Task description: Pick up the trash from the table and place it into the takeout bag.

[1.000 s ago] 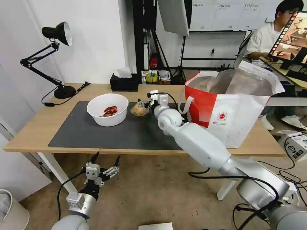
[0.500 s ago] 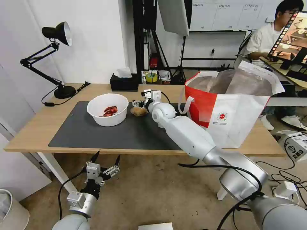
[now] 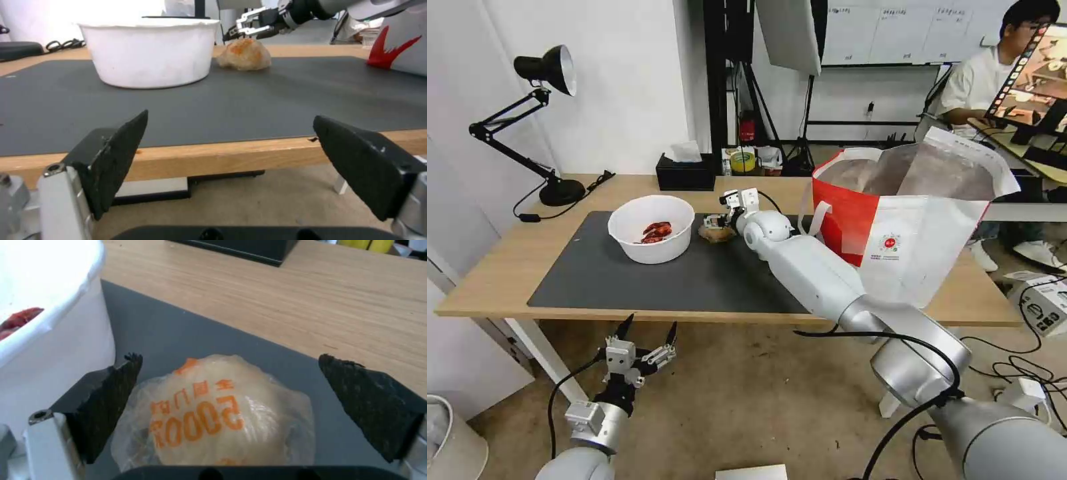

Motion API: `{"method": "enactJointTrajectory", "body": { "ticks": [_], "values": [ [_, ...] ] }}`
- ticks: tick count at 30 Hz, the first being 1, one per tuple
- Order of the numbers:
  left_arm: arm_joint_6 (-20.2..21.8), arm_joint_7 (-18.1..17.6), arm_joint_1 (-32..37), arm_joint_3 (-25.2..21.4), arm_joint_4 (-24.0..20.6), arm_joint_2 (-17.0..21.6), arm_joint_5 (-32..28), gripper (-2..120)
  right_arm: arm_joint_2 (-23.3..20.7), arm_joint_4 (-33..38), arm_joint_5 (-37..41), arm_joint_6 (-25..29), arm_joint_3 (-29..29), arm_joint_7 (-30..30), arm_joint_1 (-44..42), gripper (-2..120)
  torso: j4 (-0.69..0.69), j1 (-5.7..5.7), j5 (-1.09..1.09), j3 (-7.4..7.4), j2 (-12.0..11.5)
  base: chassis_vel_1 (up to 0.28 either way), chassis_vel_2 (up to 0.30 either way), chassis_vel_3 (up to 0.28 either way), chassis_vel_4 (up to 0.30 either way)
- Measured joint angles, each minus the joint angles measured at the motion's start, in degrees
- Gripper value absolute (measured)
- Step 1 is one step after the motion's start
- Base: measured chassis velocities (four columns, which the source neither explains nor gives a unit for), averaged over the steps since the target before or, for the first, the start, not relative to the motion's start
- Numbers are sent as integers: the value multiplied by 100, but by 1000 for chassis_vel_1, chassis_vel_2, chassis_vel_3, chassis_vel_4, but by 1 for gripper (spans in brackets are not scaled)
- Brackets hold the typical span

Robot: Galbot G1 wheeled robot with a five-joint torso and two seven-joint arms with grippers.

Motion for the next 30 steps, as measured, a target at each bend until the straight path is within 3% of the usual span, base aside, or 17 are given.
{"method": "enactJointTrajectory", "body": {
  "ticks": [10, 30],
  "values": [
    [-10, 0, -7, 10, 5, 4, -4, 100, 124, -386, -495, 10, -59, -441, 133, 100, 0, 0, 0, 0, 0, 0, 0, 0, 0],
    [-17, 3, 2, 31, 8, -25, -7, 100, 125, -580, -666, -8, -164, -1030, 202, 100, 0, 0, 0, 0, 0, 0, 0, 0, 0]
  ]
}}
